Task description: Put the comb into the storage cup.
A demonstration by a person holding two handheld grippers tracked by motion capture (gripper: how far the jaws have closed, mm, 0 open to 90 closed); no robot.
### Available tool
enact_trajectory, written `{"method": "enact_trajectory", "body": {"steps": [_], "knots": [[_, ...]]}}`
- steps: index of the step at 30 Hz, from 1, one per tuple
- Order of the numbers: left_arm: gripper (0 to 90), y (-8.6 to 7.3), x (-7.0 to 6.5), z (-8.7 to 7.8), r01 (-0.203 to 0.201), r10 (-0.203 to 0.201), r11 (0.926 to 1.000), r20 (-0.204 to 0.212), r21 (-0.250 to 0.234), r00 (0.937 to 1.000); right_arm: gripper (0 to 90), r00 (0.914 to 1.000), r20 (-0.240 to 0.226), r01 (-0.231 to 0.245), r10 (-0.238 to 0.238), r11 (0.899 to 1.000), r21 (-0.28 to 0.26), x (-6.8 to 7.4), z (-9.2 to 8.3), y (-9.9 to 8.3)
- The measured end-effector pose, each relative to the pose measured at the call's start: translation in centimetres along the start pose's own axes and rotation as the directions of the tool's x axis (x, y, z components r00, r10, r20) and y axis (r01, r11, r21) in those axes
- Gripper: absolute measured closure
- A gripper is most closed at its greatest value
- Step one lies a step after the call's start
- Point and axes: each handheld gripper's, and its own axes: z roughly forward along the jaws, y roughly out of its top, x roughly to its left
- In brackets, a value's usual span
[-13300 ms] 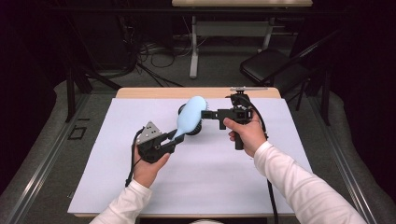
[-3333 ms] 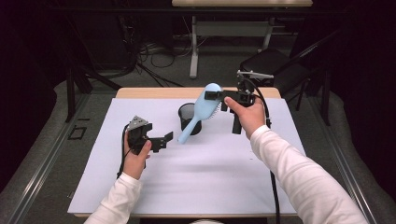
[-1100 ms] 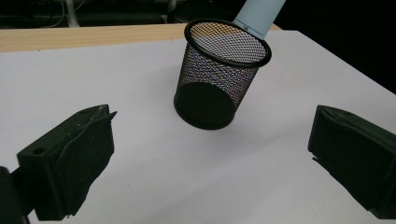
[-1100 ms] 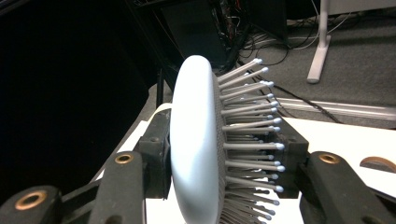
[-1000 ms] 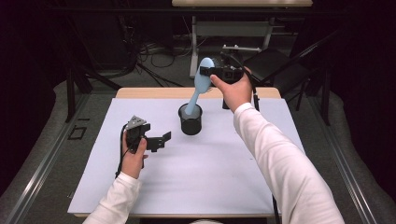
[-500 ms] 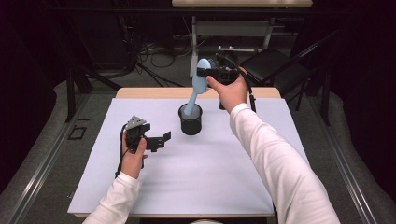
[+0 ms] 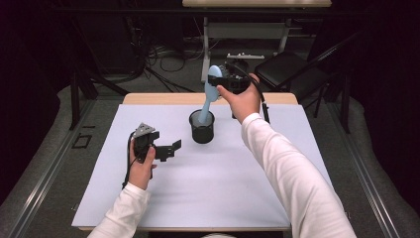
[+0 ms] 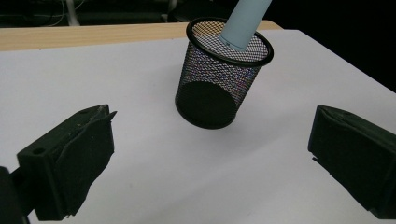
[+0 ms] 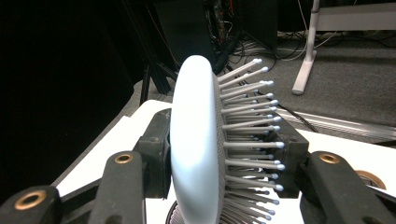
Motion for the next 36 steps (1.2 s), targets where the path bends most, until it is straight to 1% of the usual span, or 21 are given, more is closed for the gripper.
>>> {"method": "enact_trajectory", "body": {"steps": [4, 8, 20, 24, 28, 36], "knots": [[0.5, 0.0, 0.0, 0.0, 0.000, 0.000, 1.0000, 0.000, 0.001, 1.0000, 49.9, 0.9997, 0.013, 0.023, -0.023, 1.000, 0.000, 0.2, 0.4, -0.3], [0.5, 0.0, 0.0, 0.0, 0.001, -0.001, 1.0000, -0.001, 0.002, 1.0000, 49.9, 0.9994, 0.017, 0.031, -0.031, 1.000, 0.002, 0.3, 0.8, -0.8], [0.5, 0.0, 0.1, 0.0, 0.002, -0.002, 1.0000, 0.000, 0.001, 1.0000, 49.9, 0.9981, 0.024, 0.056, -0.056, 0.998, 0.030, 0.7, 2.4, -2.2], [0.4, 0.0, 0.1, 0.0, 0.003, -0.003, 1.0000, 0.000, 0.000, 1.0000, 49.9, 0.9971, 0.024, 0.071, -0.072, 0.997, 0.037, 0.9, 2.7, -2.5], [0.5, 0.0, 0.1, 0.0, 0.001, -0.001, 1.0000, -0.002, 0.003, 1.0000, 49.9, 0.9969, 0.020, 0.076, -0.077, 0.996, 0.043, 1.0, 3.1, -2.9], [0.5, 0.0, 0.1, 0.0, 0.001, -0.001, 1.0000, -0.002, 0.003, 1.0000, 49.8, 0.9963, 0.030, 0.079, -0.081, 0.995, 0.061, 0.7, 3.9, -4.0]]}}
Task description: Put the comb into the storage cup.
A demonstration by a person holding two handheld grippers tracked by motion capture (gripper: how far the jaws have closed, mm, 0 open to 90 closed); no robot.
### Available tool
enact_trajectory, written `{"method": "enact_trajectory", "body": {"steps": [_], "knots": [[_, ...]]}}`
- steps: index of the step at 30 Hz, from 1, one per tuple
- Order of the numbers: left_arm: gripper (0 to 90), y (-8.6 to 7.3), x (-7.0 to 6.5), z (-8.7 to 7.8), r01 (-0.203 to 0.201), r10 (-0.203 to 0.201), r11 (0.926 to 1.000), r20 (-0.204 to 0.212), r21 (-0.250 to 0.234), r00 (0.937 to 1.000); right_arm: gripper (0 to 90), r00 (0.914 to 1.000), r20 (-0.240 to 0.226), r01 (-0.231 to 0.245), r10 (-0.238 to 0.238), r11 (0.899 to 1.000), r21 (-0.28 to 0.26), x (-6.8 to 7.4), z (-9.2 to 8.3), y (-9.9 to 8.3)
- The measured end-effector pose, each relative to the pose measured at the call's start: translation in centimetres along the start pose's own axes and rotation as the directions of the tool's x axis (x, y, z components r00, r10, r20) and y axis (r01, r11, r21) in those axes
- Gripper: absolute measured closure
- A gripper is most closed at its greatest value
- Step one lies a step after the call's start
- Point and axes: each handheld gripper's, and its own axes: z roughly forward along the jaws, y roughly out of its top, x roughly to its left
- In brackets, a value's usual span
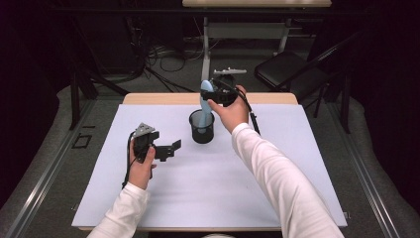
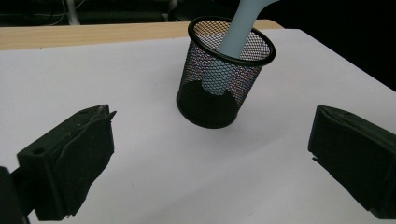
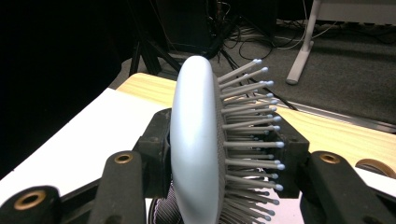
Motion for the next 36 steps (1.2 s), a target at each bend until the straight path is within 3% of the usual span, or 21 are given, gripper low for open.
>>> {"method": "enact_trajectory", "body": {"steps": [36], "knots": [[0.5, -0.1, 0.0, 0.2, 0.000, 0.000, 0.9999, 0.002, 0.011, 1.0000, 48.6, 0.9965, 0.011, 0.083, -0.083, 0.996, 0.031, 0.8, 1.5, -1.2]]}}
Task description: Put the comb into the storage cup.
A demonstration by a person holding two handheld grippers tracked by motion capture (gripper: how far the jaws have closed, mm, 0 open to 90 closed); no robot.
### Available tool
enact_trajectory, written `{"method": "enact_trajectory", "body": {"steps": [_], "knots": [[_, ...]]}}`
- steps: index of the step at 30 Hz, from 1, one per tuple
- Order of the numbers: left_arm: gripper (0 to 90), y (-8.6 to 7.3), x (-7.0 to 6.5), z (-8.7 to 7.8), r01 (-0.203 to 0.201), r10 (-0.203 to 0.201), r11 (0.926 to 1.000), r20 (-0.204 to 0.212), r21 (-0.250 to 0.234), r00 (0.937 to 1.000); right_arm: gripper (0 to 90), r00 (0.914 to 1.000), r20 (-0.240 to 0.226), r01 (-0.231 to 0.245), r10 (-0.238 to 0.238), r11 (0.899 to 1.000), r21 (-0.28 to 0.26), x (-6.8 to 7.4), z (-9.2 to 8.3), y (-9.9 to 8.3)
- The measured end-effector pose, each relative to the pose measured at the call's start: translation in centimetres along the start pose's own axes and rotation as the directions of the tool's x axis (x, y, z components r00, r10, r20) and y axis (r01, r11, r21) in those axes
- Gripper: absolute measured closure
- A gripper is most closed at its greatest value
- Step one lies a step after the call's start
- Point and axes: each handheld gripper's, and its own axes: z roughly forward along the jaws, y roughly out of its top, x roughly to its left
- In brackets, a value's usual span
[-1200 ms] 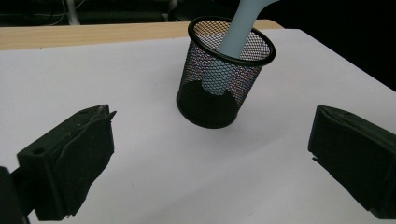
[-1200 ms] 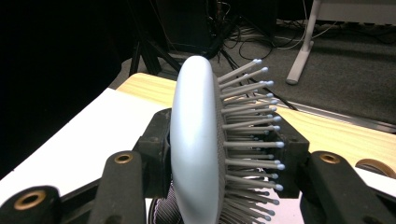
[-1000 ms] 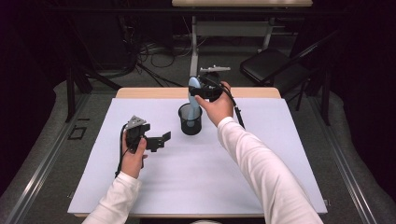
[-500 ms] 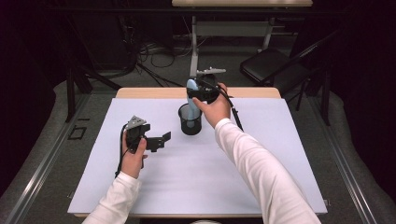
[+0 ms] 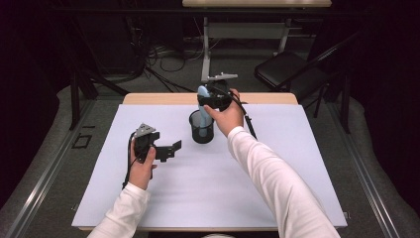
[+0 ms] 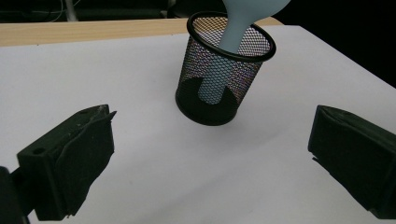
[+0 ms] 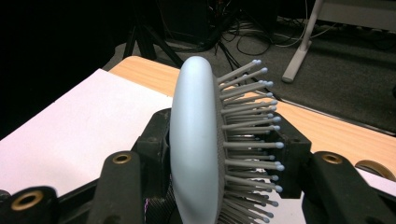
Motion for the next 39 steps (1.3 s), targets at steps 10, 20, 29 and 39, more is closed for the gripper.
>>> {"method": "enact_trajectory", "body": {"steps": [10, 20, 29, 39], "knots": [[0.4, -0.02, 0.00, 0.03, 0.001, -0.001, 1.0000, -0.002, 0.001, 1.0000, 47.2, 1.0000, -0.009, 0.003, -0.003, 1.000, 0.008, 0.15, 0.00, -0.02], [0.4, -0.03, -0.01, 0.04, 0.001, -0.001, 1.0000, -0.002, -0.001, 1.0000, 45.8, 0.9996, -0.027, 0.007, -0.007, 1.000, 0.012, 0.36, 0.04, -0.08], [0.5, -0.02, -0.01, 0.02, 0.001, -0.001, 1.0000, -0.001, -0.002, 1.0000, 44.1, 0.9992, -0.039, -0.011, 0.011, 1.000, 0.016, 0.35, 0.02, -0.14], [0.4, -0.02, 0.02, 0.02, 0.001, -0.001, 1.0000, -0.003, -0.001, 1.0000, 42.2, 0.9983, -0.052, -0.023, 0.024, 1.000, 0.015, 0.43, 0.06, -0.27]]}}
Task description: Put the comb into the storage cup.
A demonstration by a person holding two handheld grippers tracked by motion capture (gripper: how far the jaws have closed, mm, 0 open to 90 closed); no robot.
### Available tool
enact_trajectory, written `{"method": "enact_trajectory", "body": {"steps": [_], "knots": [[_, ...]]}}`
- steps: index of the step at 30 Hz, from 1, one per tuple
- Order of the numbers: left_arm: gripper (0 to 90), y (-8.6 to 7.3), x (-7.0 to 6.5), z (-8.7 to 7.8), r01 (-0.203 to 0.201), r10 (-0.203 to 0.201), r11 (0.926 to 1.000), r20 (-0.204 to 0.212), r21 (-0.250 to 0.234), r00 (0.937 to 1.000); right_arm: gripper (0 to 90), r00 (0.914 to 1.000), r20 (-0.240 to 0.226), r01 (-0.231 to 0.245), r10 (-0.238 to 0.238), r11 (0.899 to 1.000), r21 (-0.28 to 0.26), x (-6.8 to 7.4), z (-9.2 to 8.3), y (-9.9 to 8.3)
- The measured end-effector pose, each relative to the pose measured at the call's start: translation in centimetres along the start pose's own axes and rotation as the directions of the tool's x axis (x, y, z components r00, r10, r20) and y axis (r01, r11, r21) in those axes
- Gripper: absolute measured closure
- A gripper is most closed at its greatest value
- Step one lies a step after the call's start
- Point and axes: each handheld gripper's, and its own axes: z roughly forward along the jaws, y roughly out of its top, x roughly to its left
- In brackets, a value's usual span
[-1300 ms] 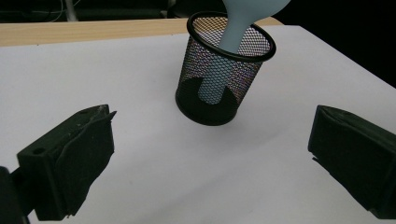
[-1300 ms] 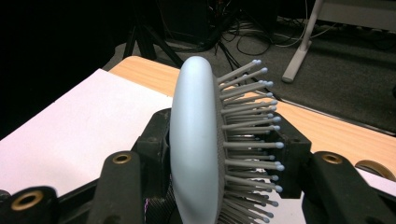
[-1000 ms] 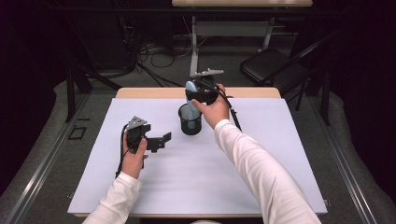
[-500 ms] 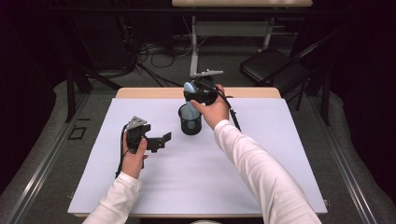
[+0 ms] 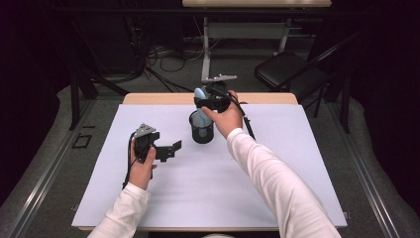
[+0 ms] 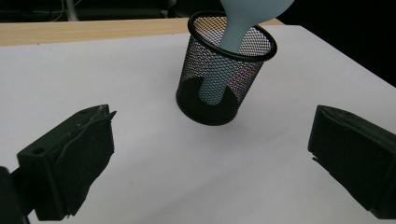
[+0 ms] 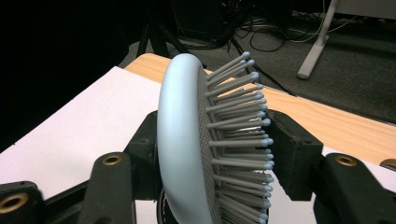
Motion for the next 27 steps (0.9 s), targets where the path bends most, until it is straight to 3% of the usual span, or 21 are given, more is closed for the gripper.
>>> {"method": "enact_trajectory", "body": {"steps": [15, 27], "knots": [[0.5, -0.01, -0.01, 0.03, 0.000, 0.000, 1.0000, 0.000, 0.001, 1.0000, 25.0, 0.9999, 0.014, 0.002, -0.002, 1.000, -0.024, -0.18, 0.00, 0.03], [0.5, -0.03, 0.00, 0.08, -0.001, 0.001, 1.0000, 0.002, 0.002, 1.0000, 22.7, 0.9998, 0.016, 0.008, -0.007, 0.999, -0.036, -0.03, -0.19, 0.06]]}}
